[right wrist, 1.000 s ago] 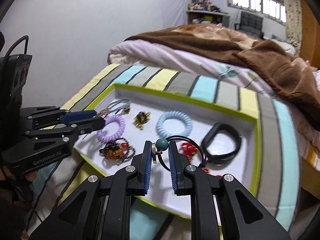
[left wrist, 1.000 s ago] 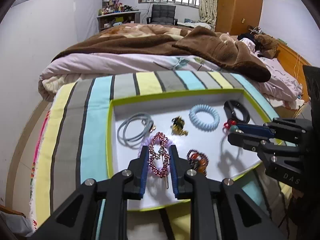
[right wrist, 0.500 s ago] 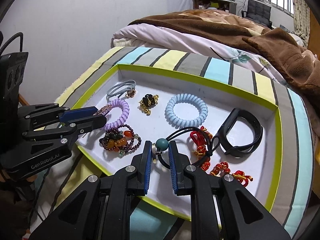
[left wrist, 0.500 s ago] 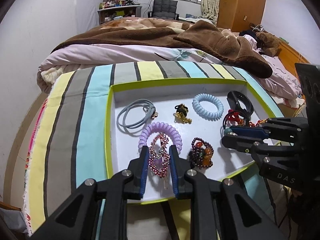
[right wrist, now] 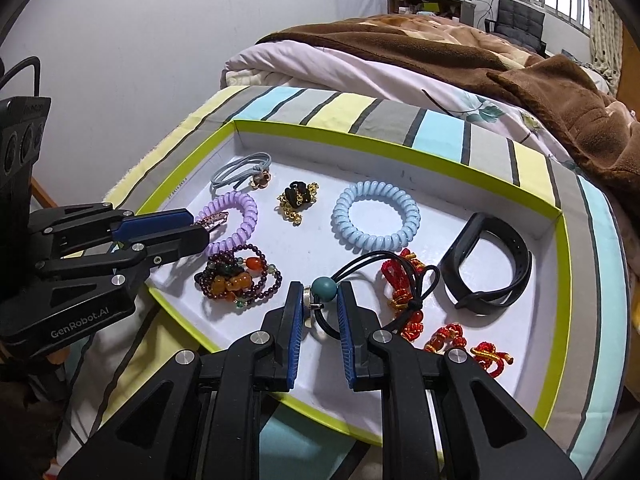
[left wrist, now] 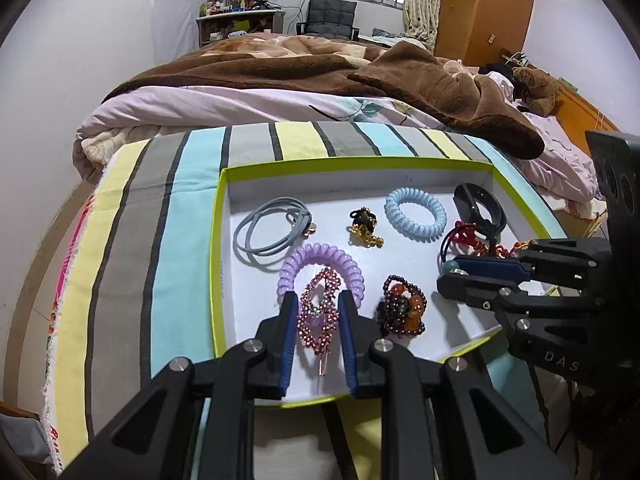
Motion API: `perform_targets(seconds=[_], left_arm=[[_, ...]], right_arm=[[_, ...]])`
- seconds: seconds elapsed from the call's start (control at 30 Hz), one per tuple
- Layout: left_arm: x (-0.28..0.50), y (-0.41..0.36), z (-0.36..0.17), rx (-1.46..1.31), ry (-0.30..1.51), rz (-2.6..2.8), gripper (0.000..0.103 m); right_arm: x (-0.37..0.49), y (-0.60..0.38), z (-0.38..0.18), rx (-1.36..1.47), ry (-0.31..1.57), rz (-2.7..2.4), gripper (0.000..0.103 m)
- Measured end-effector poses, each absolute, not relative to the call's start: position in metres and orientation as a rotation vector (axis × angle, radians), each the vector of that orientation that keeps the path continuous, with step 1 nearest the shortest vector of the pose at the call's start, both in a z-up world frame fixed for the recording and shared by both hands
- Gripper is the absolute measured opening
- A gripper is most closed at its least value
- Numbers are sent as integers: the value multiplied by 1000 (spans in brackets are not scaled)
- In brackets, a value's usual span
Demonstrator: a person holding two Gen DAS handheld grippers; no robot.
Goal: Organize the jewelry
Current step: 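Open both tools to release the items and withdraw from the box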
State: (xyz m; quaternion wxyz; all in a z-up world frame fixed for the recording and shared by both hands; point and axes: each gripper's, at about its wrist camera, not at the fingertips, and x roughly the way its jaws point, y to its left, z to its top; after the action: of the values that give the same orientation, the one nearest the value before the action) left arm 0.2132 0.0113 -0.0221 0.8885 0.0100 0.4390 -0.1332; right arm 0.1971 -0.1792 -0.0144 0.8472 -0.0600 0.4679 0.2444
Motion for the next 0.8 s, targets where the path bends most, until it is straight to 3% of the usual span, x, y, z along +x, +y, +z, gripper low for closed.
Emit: perform_targets(seconds=[0.37, 0.43, 0.47, 0.57, 0.8], left_arm=[[214, 11, -22, 21, 914, -269, 30], [214, 11, -22, 19, 911, -266, 36], [214, 11, -21, 18, 908, -260, 38], [213, 12, -19, 12, 905, -251, 40], [208, 13, -13, 17, 896, -211, 43]], right_arm=[[195, -180, -13, -135, 972, 501, 17], [194, -181, -12, -132, 965, 489, 18], [194, -182, -11, -130, 965, 487, 19], [192, -183, -10, -118, 962, 483, 38], [186, -183, -4, -122, 946, 476, 40]])
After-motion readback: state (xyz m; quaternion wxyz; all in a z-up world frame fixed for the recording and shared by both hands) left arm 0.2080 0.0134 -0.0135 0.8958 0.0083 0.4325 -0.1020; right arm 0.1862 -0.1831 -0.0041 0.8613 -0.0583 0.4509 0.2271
